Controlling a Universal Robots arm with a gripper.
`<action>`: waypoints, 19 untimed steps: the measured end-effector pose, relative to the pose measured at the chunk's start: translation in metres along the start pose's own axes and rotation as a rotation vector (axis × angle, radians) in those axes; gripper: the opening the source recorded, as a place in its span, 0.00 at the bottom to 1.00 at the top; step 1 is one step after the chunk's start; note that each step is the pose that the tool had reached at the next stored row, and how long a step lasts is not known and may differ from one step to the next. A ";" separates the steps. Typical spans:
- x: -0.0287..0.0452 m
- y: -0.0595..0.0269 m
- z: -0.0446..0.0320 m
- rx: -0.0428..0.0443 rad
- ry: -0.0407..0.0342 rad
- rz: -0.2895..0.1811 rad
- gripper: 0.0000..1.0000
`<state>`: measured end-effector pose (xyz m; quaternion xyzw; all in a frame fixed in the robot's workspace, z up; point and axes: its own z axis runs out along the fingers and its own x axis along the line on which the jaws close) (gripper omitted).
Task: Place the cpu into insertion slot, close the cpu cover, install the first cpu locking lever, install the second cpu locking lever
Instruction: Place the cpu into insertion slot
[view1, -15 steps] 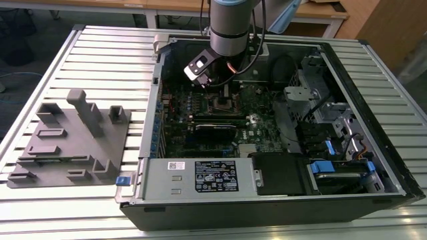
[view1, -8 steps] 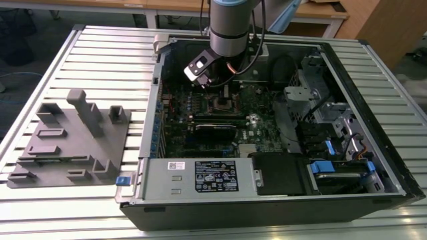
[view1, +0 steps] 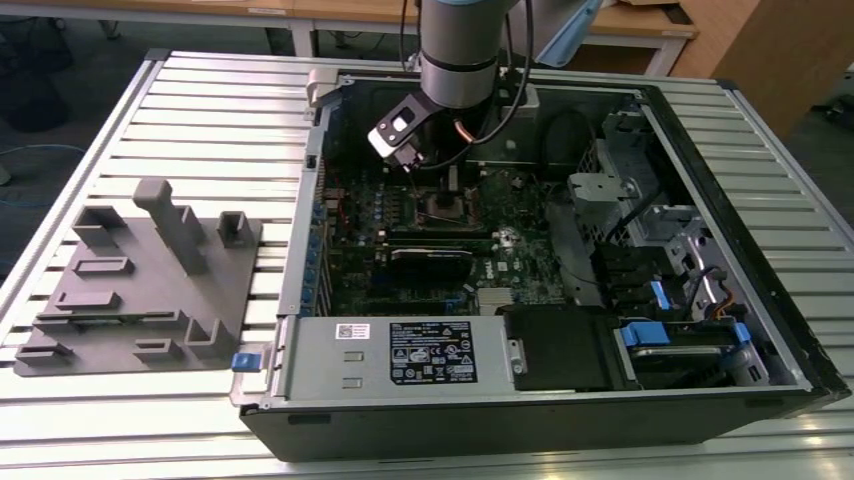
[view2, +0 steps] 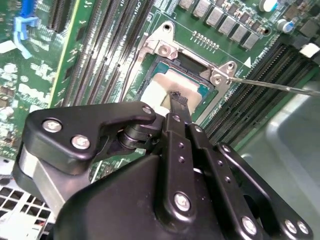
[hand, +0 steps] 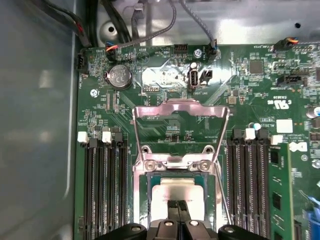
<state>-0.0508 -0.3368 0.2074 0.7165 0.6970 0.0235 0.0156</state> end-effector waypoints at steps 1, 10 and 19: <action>0.0000 0.0001 -0.0022 0.0001 -0.0002 0.000 0.11; 0.0002 0.0010 -0.0188 0.0002 -0.0003 0.000 0.11; 0.0001 0.0011 -0.0202 0.0004 -0.0007 0.000 0.11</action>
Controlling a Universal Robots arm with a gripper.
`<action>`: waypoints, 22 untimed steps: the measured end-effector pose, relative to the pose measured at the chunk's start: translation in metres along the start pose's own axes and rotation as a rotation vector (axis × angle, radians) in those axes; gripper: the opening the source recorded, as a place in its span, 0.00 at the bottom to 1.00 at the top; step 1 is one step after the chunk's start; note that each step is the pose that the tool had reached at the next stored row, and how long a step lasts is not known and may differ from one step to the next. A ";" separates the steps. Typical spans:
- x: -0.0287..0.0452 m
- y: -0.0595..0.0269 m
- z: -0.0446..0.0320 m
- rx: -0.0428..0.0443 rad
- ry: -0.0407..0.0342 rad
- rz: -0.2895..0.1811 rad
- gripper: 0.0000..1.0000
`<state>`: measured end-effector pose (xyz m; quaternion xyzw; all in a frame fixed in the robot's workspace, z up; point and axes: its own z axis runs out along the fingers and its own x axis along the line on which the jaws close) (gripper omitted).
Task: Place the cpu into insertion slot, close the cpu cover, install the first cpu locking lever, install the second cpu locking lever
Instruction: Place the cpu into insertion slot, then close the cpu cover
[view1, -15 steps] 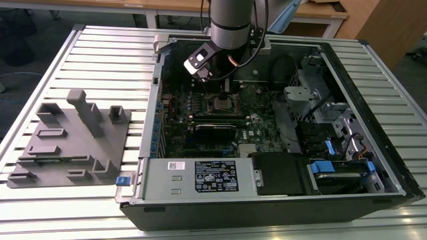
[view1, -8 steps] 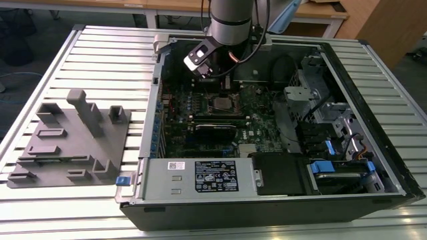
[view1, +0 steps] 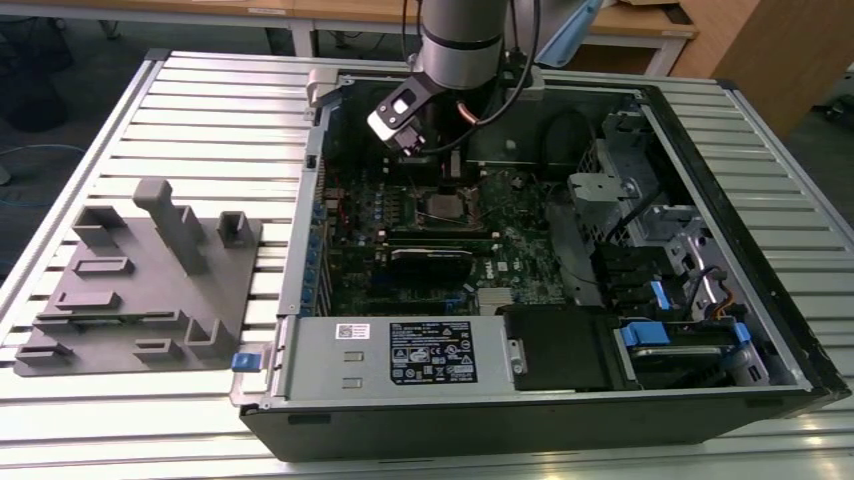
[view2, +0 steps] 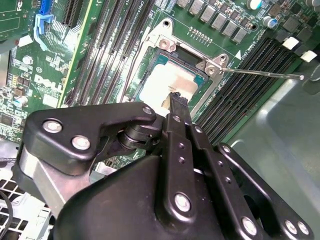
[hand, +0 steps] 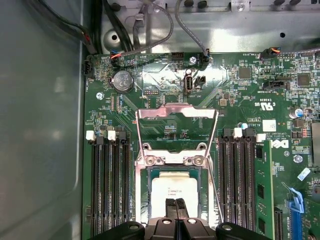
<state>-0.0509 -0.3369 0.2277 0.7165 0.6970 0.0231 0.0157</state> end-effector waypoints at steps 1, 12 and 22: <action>0.0001 0.0000 0.0000 -0.0003 0.0004 0.000 0.11; 0.0001 0.0003 -0.0046 -0.0002 0.0003 0.000 0.11; 0.0001 0.0003 -0.0056 0.0000 0.0000 0.000 0.11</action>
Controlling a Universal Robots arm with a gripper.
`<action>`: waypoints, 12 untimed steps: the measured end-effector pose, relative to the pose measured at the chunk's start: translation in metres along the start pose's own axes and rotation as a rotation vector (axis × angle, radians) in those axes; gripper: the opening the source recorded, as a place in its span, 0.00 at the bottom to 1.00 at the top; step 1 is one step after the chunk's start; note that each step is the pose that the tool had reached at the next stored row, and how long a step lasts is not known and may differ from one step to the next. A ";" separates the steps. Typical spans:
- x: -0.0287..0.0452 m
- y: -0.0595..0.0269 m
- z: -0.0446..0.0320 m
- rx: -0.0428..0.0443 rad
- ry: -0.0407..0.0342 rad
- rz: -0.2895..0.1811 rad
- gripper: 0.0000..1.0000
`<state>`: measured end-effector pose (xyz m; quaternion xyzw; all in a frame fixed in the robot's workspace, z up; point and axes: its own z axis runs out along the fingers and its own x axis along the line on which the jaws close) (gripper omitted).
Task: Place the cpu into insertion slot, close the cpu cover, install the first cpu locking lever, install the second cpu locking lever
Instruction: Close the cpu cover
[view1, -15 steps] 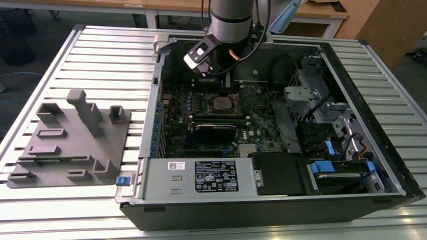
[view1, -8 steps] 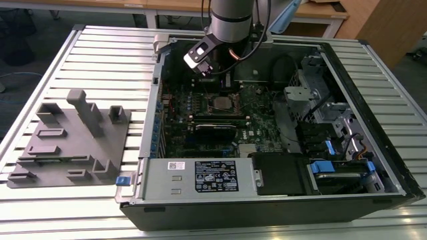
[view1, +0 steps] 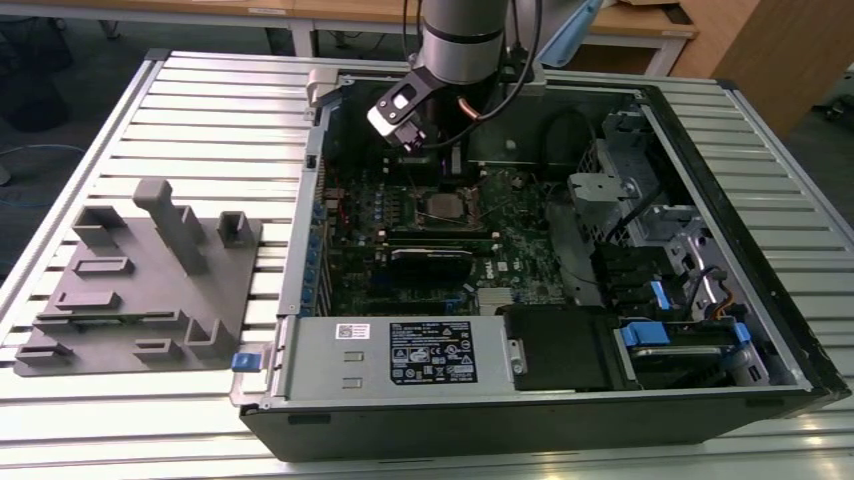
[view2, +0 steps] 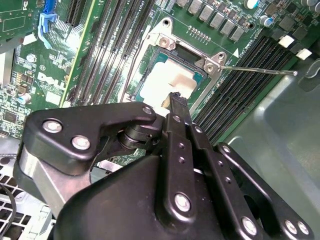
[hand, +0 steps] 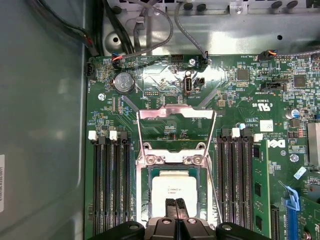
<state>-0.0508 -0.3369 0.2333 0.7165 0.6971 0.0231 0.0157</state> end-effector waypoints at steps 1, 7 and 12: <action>0.0000 0.0000 -0.0004 -0.0001 0.0002 0.000 0.11; 0.0001 0.0002 -0.0030 -0.0004 0.0007 0.000 0.11; 0.0001 0.0002 -0.0032 -0.0002 0.0005 0.000 0.11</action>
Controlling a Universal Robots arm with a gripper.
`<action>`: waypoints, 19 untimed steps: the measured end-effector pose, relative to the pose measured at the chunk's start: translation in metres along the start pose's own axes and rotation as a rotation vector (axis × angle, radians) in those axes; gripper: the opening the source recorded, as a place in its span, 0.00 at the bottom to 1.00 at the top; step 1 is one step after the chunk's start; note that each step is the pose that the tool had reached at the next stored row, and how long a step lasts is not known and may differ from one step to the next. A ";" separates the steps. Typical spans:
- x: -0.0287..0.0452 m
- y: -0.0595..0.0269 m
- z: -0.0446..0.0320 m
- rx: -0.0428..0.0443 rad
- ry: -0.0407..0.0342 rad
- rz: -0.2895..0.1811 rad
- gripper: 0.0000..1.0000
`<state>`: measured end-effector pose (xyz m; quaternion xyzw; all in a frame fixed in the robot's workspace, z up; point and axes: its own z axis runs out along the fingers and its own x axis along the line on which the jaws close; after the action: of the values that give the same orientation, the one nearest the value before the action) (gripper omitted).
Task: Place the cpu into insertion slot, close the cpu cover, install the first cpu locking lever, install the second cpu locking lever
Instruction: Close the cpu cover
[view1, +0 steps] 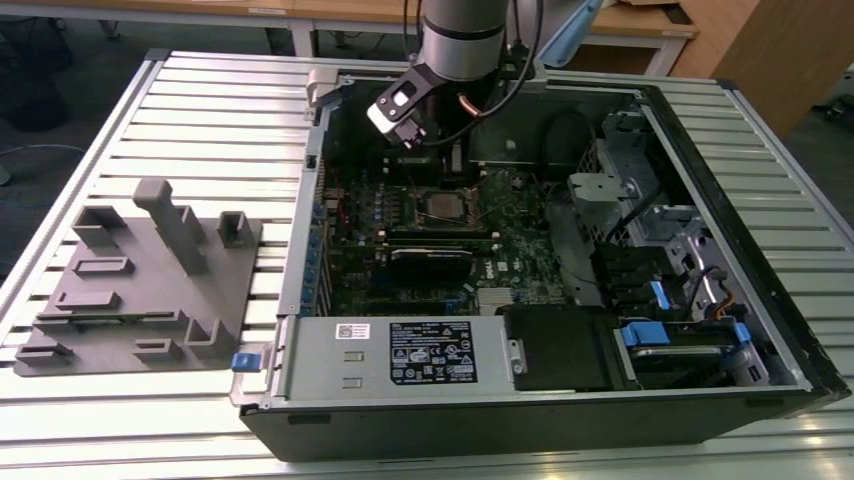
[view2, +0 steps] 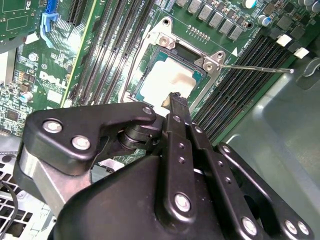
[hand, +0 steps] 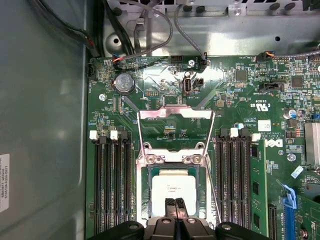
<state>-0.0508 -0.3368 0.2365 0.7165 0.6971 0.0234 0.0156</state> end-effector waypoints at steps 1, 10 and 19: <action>0.0000 0.0000 -0.0002 0.0000 -0.0001 0.000 0.11; 0.0001 0.0004 -0.0071 0.0000 0.0000 0.000 0.11; 0.0001 0.0005 -0.0098 0.0000 0.0000 0.000 0.11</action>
<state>-0.0508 -0.3368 0.2463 0.7165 0.6971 0.0234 0.0157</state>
